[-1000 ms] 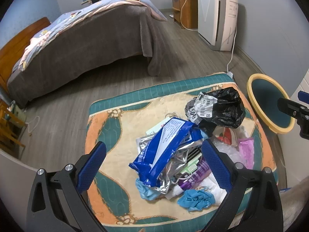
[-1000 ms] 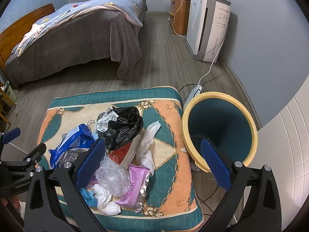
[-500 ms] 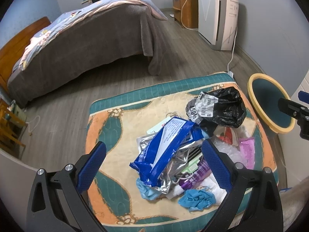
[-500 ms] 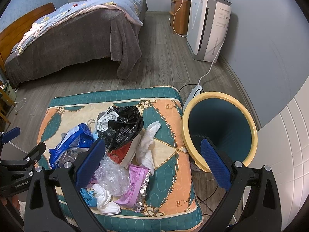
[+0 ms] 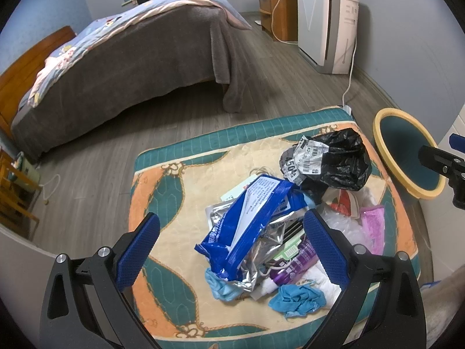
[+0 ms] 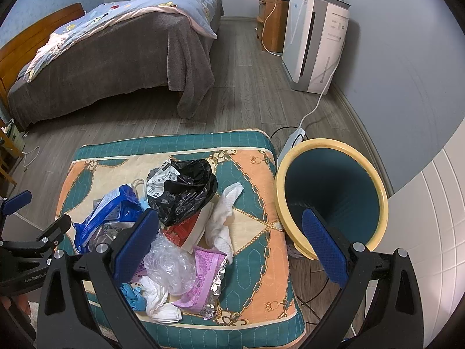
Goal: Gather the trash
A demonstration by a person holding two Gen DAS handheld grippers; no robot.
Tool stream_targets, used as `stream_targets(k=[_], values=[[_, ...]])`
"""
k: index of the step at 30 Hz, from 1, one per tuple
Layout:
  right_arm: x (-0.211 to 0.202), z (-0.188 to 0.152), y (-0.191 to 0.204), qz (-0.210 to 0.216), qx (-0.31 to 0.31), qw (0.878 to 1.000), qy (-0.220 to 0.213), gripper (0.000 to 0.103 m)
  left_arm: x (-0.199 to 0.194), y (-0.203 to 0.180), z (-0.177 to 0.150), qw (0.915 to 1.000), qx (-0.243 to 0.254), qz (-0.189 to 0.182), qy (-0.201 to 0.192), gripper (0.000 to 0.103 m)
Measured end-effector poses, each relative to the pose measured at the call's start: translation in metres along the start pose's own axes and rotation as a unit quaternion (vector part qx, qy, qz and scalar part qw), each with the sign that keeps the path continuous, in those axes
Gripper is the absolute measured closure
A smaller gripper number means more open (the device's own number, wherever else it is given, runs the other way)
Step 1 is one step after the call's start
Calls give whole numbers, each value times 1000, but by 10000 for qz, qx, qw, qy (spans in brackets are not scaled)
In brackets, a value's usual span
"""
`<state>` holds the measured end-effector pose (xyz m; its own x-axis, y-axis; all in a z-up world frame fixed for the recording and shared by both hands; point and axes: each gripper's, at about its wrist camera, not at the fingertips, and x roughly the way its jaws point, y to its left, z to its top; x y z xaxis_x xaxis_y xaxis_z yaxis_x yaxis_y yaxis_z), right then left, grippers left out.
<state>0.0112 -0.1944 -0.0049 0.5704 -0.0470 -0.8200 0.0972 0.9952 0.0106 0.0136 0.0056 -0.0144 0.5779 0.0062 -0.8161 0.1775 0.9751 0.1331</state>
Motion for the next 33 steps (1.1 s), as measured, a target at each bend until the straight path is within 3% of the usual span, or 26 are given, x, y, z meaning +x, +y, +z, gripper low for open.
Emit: stream_targets(k=[15, 33], values=[[-3, -4, -1, 82, 3, 9999, 112, 6, 2, -7, -3, 10000, 47, -6, 66, 5], [-40, -29, -3, 55, 73, 9999, -80, 6, -44, -13, -19, 9996, -80, -80, -272, 5]])
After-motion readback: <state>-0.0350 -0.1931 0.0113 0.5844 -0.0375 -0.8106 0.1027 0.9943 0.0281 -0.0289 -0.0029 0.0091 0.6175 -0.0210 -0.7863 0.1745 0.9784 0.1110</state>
